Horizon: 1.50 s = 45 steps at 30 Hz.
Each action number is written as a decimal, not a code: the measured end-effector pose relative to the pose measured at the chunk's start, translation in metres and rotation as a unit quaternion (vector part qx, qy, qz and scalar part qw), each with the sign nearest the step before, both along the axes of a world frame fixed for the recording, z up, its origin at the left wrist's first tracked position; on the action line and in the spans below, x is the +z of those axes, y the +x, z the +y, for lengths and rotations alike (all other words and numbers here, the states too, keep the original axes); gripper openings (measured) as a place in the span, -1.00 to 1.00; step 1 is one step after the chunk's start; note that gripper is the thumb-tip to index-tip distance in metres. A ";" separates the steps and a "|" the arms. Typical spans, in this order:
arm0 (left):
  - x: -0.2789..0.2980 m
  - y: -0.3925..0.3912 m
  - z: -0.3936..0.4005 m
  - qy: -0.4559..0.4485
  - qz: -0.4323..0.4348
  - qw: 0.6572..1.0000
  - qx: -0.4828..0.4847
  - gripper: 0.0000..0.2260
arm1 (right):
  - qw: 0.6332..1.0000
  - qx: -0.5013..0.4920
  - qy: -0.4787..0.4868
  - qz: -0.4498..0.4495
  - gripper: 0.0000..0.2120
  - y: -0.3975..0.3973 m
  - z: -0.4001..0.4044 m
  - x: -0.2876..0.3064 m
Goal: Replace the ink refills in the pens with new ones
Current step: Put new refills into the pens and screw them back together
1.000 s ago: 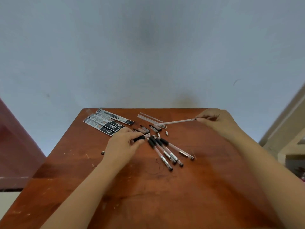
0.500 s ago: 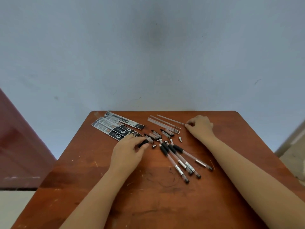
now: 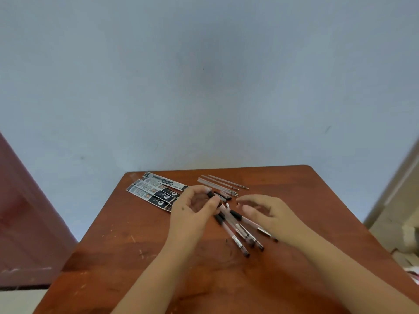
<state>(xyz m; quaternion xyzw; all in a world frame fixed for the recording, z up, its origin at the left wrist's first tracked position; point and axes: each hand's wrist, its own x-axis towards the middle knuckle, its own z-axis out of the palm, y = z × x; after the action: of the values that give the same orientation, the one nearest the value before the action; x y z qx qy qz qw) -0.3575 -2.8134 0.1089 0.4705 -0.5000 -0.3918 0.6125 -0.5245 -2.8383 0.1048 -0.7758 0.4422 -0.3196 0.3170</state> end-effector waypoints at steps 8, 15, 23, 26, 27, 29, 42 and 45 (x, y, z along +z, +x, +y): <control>-0.014 -0.024 0.010 0.030 0.004 0.998 -0.051 -0.78 | 0.994 -0.019 -0.064 0.089 -0.85 -0.020 0.010 0.000; -0.042 0.004 0.008 0.072 -0.459 0.884 -0.054 -0.55 | 0.959 -0.155 -0.065 0.227 -0.78 -0.042 -0.014 -0.025; -0.060 0.025 0.011 0.127 -0.682 0.709 -0.129 -0.50 | 0.944 -0.181 -0.022 0.276 -0.81 -0.036 -0.021 -0.041; -0.061 0.025 0.011 0.129 -0.686 0.705 -0.123 -0.47 | 0.948 -0.194 -0.001 0.251 -0.81 -0.032 -0.023 -0.041; -0.062 0.025 0.012 0.129 -0.688 0.703 -0.122 -0.44 | 0.950 -0.197 0.008 0.242 -0.81 -0.031 -0.024 -0.041; -0.062 0.025 0.012 0.130 -0.688 0.704 -0.122 -0.47 | 0.949 -0.195 0.019 0.248 -0.81 -0.029 -0.026 -0.041; -0.049 0.060 0.016 0.151 -0.658 0.734 -0.071 -0.51 | 0.946 -0.151 -0.096 0.269 -0.76 0.032 -0.029 -0.019; -0.049 0.087 0.011 0.185 -0.654 0.733 -0.029 -0.51 | 0.952 -0.109 -0.115 0.261 -0.75 0.077 -0.043 -0.020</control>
<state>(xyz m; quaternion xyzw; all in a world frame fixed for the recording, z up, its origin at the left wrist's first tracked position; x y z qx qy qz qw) -0.2704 -2.8021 0.0602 0.7000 -0.7080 -0.0900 0.0238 -0.4472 -2.8812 0.0850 -0.8106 0.5513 -0.1875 0.0622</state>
